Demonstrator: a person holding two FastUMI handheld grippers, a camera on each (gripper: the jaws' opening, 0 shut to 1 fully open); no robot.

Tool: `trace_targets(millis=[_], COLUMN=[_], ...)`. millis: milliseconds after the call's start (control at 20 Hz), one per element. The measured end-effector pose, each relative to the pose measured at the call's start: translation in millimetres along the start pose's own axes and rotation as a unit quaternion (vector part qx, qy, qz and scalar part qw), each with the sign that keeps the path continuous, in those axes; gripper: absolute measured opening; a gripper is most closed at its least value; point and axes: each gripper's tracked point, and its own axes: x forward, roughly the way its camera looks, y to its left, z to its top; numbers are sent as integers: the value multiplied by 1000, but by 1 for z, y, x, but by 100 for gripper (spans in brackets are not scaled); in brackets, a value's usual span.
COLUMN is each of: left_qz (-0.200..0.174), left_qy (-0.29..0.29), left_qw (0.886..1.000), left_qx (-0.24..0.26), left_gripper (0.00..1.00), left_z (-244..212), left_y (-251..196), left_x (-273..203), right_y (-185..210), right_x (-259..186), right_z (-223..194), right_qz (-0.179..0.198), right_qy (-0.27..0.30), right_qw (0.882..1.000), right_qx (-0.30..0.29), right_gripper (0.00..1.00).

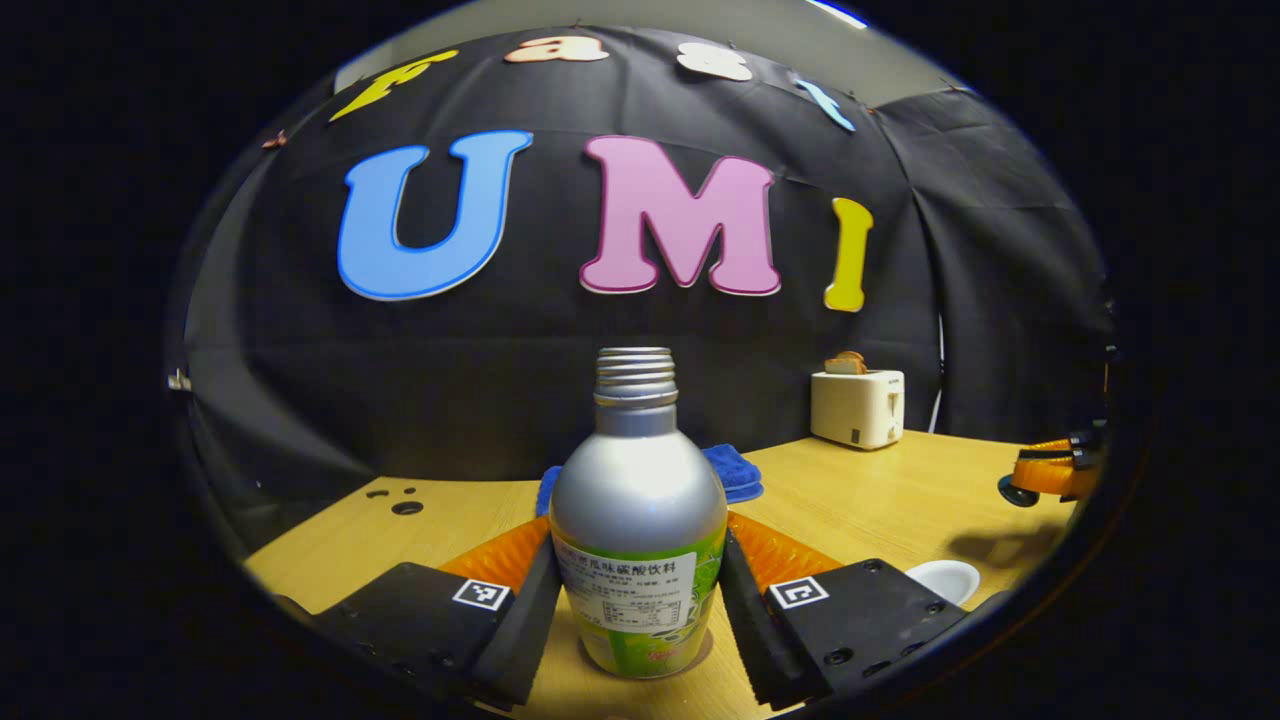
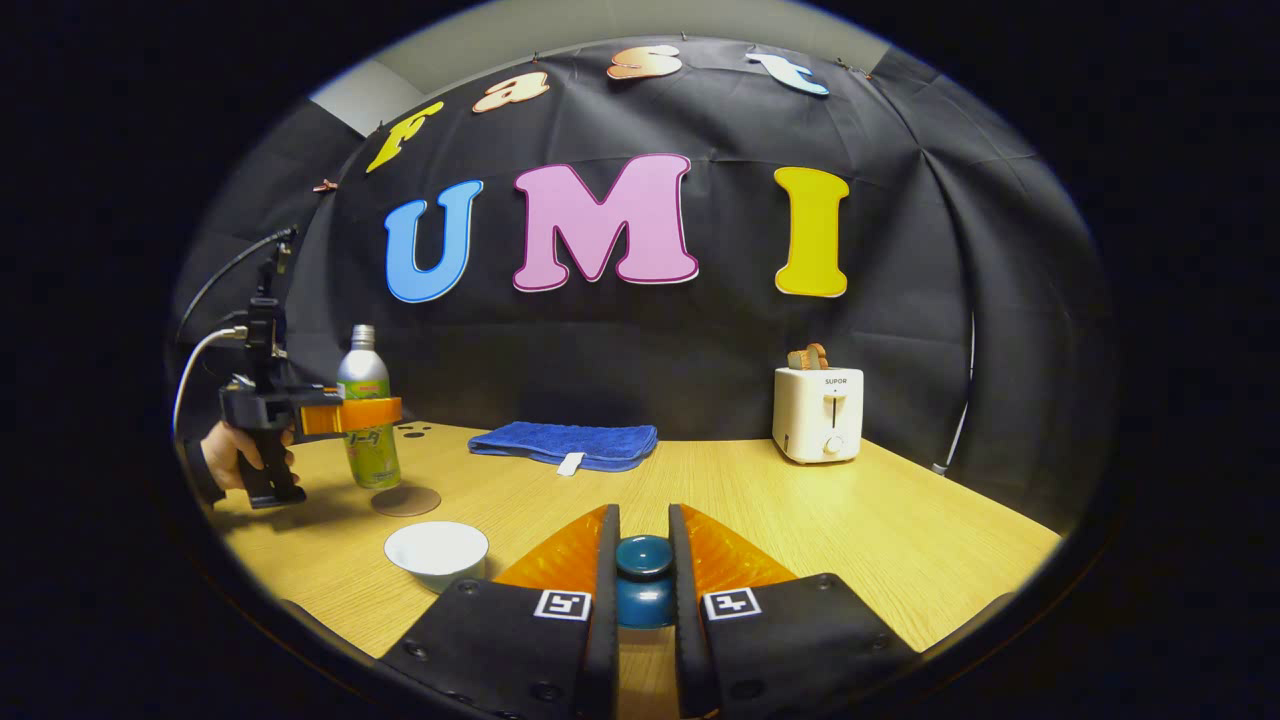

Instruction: Open the teacup lid with one hand, grasp the water bottle and pour water into the teacup with the other hand; after pouring, place the water bottle on the coaster and then close the teacup lid.

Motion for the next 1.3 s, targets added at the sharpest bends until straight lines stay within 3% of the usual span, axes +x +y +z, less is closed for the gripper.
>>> trace_targets(millis=[550,650,700,950,1300], left_qz=[9,10,8,6,34], left_qy=[13,13,15,27,25], left_qw=[1000,1000,1000,999,999], left_qx=[-11,-6,-5,15,-8], left_gripper=[83,98,98,98,98], left_z=[-13,-11,-11,-13,-29], left_y=[3,4,2,2,4], left_x=[8,2,-1,-37,-118], right_y=[0,2,3,3,3], right_x=[-1,-1,-1,-1,-1], right_z=[0,0,0,0,0], right_qz=[0,2,5,6,6], right_qy=[0,0,0,0,1], right_qw=[1000,1000,1000,1000,1000], right_qx=[0,1,0,0,0], right_gripper=[26,26,26,26,26])
